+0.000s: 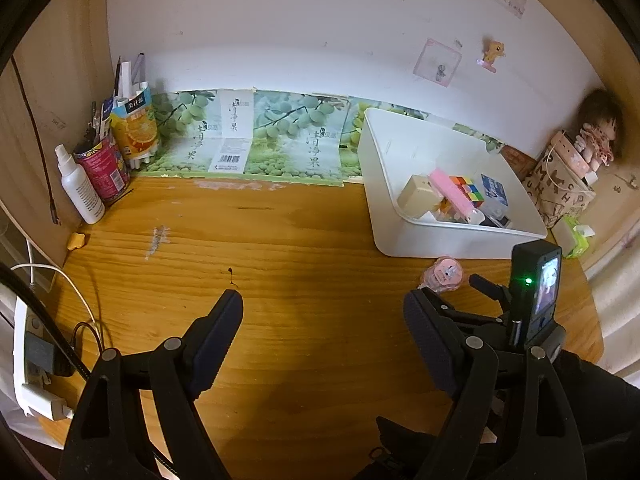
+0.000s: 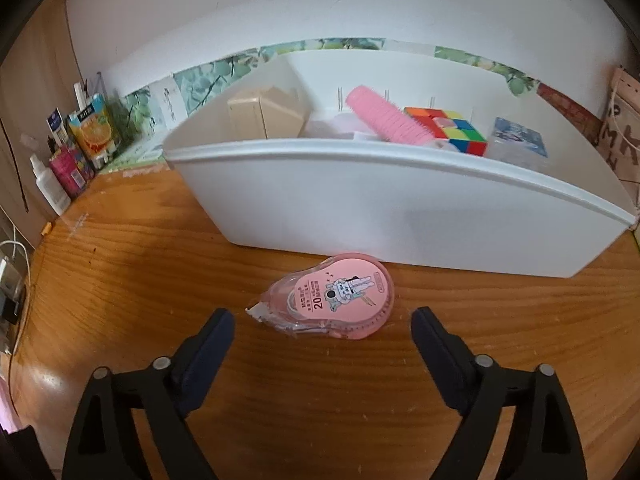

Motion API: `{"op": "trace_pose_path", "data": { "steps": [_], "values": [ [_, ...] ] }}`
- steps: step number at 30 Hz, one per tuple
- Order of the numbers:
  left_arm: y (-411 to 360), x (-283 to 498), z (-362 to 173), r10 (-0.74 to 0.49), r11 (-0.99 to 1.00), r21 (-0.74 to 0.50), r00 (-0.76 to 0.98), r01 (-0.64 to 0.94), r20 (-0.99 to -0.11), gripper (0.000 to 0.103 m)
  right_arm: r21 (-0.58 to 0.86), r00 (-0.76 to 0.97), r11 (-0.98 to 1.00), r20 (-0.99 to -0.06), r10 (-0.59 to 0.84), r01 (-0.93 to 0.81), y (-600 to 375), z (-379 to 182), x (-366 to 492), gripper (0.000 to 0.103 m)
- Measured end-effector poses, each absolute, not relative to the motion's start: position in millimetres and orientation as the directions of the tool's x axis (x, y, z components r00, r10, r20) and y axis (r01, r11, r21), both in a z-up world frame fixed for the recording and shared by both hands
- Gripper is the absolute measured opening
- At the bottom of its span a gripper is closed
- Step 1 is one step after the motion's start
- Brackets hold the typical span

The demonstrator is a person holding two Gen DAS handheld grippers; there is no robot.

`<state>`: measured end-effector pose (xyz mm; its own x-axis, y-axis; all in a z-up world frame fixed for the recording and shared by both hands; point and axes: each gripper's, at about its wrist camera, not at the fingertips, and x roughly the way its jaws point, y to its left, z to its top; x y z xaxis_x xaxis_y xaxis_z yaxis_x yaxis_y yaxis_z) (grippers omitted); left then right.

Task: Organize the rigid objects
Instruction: 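Grasp the pink correction-tape roller with the right tool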

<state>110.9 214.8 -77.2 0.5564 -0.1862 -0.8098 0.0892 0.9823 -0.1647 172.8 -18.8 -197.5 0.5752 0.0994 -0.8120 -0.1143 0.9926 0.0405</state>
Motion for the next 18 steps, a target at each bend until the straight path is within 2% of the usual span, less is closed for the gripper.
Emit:
{"op": "trace_pose_path", "data": {
  "steps": [18],
  "values": [
    [222, 106, -79, -0.171, 0.984, -0.168, 0.55, 0.057, -0.817, 0.085, -0.023, 0.574, 0.984, -0.815, 0.083, -0.175, -6, -212, 187, 0.091]
  ]
}}
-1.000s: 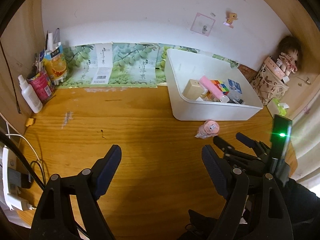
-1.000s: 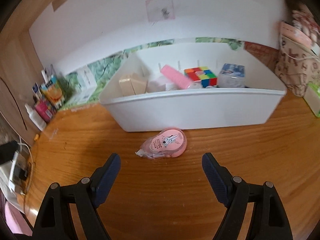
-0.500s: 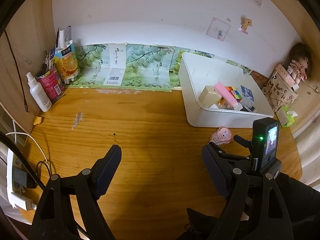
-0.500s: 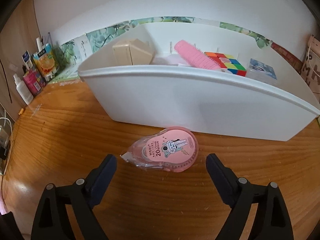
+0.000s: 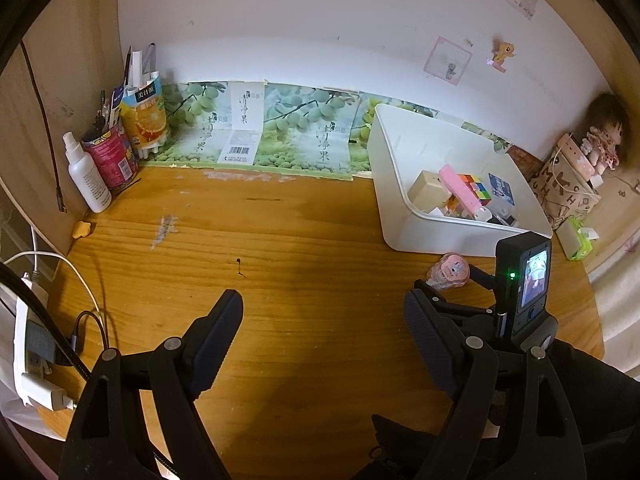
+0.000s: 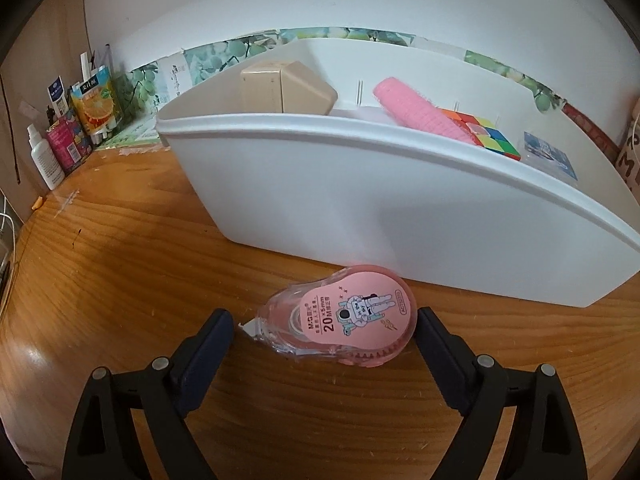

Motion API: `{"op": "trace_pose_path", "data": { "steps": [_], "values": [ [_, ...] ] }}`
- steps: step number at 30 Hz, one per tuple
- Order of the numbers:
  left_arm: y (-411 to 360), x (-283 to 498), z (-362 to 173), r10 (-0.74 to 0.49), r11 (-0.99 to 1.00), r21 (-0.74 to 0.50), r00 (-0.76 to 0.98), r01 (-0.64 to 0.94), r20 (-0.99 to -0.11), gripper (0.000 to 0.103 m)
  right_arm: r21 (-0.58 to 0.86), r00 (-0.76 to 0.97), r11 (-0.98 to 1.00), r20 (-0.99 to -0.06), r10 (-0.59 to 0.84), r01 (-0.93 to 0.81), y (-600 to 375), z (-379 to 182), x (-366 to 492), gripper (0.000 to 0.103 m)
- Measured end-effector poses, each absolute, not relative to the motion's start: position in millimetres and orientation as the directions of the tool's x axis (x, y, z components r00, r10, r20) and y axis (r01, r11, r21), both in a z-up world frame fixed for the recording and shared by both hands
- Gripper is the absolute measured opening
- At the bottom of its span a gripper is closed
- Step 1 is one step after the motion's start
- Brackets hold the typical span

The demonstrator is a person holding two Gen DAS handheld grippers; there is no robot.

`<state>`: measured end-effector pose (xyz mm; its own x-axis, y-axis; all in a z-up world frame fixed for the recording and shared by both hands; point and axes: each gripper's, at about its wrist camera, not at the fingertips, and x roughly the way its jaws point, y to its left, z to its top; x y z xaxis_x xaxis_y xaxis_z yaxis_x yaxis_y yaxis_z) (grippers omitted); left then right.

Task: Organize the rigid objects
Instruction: 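Grasp the pink correction-tape roller with the right tool, then carry the correction tape over the bin and open the right tool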

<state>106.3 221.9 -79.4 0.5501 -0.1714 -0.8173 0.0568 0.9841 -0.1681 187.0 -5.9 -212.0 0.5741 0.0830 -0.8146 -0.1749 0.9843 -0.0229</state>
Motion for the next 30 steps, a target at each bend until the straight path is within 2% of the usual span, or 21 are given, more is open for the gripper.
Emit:
{"op": "trace_pose_path", "data": {
  "steps": [2, 19, 30],
  "values": [
    [222, 105, -79, -0.171, 0.984, -0.169, 0.551, 0.055, -0.817, 0.085, -0.023, 0.576, 0.984, -0.813, 0.083, -0.174, -6, -211, 187, 0.085],
    [206, 95, -71, -0.214, 0.976, -0.192, 0.559, 0.099, -0.801, 0.085, 0.028, 0.582, 0.989, -0.806, 0.108, -0.145, -30, -193, 166, 0.085],
    [183, 100, -70, -0.301, 0.953, -0.238, 0.533, 0.185, -0.791, 0.085, -0.034, 0.63, 0.999, -0.776, 0.001, -0.042, -82, -156, 151, 0.085]
  ]
}}
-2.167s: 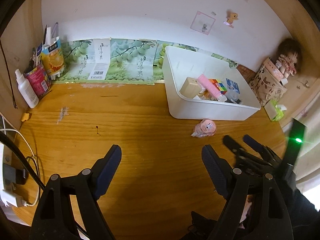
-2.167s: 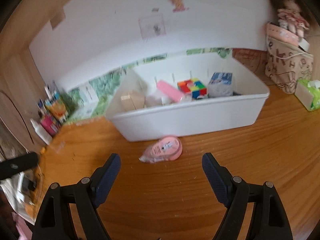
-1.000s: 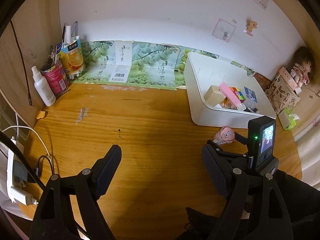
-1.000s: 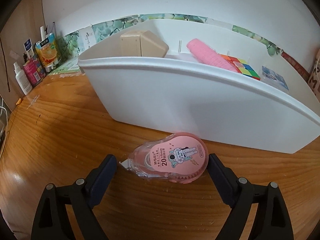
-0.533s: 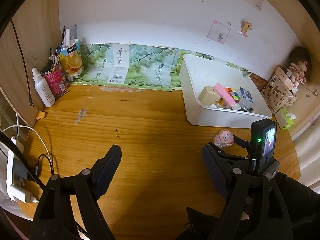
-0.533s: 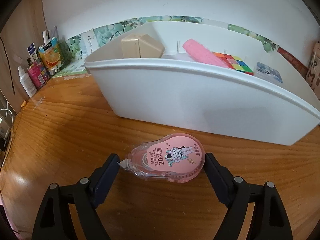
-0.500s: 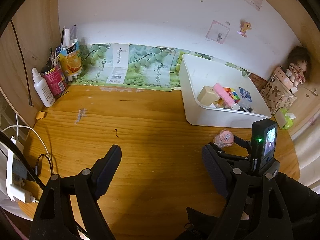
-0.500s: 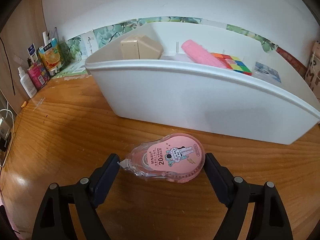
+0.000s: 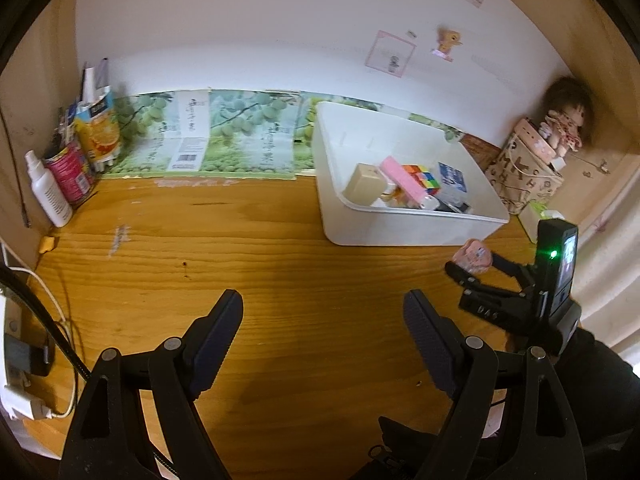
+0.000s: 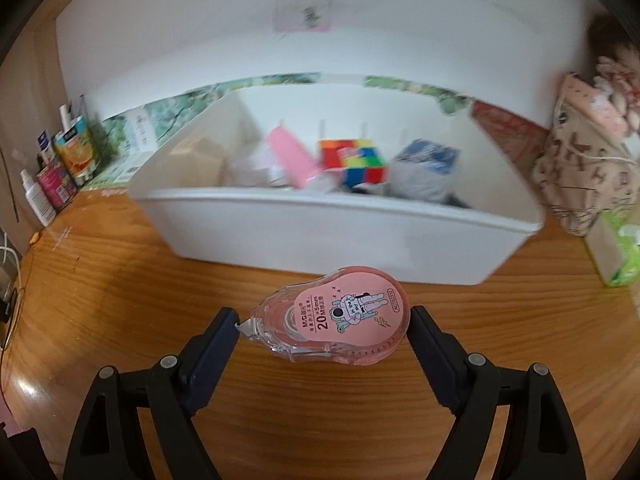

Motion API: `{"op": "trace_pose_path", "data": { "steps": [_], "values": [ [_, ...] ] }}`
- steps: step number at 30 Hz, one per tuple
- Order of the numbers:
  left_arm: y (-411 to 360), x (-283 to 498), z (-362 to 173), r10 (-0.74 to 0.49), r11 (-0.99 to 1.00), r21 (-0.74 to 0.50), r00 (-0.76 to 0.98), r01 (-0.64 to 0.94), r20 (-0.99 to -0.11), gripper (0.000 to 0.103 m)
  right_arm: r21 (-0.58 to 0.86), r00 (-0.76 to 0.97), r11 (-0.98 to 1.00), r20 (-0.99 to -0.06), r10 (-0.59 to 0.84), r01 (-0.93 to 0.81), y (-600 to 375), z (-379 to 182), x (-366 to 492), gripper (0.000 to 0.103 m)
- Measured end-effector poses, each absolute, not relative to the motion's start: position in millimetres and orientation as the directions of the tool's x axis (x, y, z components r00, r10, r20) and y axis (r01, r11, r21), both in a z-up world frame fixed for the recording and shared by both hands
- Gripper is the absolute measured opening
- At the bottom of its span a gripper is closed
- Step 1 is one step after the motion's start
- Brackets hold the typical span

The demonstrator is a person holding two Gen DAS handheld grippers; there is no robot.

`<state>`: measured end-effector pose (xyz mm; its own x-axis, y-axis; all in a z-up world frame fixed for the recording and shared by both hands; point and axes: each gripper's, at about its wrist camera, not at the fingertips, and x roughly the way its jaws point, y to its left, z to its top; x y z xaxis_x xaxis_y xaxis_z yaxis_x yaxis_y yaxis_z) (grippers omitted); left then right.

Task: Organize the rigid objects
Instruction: 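Carry the correction tape over the bin and open the right tool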

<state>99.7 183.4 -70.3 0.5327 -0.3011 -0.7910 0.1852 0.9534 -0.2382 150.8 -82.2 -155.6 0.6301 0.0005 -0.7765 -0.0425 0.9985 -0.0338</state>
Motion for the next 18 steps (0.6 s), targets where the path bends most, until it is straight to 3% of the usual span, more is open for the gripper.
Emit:
{"op": "trace_pose_path", "data": {
  "steps": [18],
  "values": [
    [160, 111, -69, -0.399, 0.913, -0.291, 0.483, 0.285, -0.78, 0.085, -0.198, 0.707, 0.979, -0.684, -0.178, 0.055, -132, -79, 171, 0.085]
  ]
}}
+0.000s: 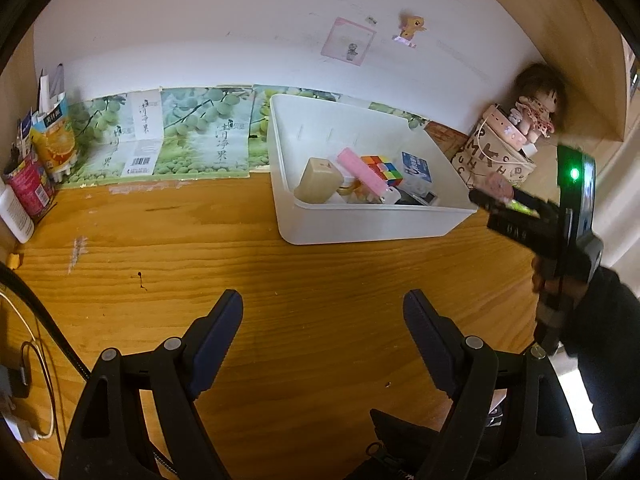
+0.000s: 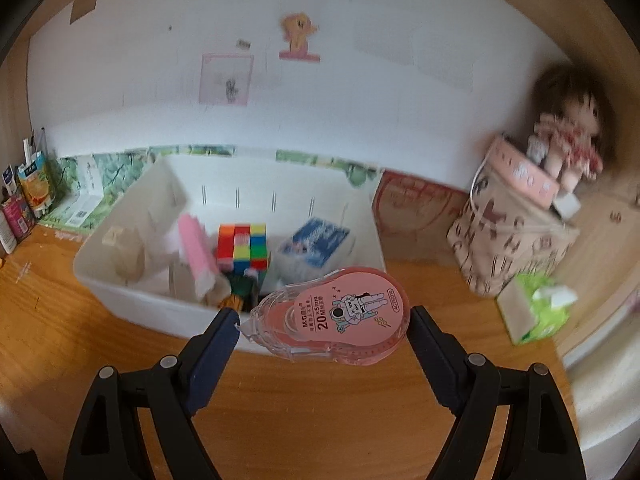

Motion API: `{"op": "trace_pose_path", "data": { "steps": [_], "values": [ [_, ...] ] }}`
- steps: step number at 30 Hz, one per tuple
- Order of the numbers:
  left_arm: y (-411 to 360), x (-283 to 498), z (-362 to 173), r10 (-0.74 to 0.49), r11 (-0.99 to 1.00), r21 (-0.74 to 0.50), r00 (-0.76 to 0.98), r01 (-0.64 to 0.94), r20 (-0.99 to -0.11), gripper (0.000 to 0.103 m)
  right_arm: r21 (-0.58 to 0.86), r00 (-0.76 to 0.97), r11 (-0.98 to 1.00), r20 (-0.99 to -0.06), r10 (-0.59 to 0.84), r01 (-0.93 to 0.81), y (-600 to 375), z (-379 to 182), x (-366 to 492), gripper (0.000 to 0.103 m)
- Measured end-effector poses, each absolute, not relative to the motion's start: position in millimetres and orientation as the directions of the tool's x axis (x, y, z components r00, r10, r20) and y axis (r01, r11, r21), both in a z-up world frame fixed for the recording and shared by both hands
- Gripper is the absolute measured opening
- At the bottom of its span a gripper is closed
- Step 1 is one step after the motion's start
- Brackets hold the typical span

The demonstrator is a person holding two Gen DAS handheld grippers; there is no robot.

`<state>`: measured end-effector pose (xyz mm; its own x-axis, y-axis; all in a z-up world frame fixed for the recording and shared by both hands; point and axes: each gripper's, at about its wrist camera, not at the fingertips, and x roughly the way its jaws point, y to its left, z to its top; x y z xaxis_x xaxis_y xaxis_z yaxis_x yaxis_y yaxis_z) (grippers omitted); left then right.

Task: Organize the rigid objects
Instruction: 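Carry the correction tape over the bin and open the right tool, then withdraw the open right tool from the bin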

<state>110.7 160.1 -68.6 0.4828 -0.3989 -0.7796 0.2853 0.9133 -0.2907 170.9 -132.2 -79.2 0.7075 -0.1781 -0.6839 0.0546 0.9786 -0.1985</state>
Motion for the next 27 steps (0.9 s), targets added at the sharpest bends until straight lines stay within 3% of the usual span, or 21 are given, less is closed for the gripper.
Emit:
{"op": "trace_pose_path", "data": {
  "steps": [24, 27],
  "values": [
    [178, 95, -47, -0.244, 0.968, -0.154, 0.605, 0.197, -0.758, 0.085, -0.169, 0.754, 0.973, -0.657, 0.01, -0.159, -39, -102, 227, 0.089],
    [171, 89, -47, -0.232, 0.972, -0.159, 0.604, 0.173, -0.763, 0.085, -0.137, 0.746, 0.982, -0.666, 0.006, -0.13, -48, -102, 225, 0.098]
  ]
}}
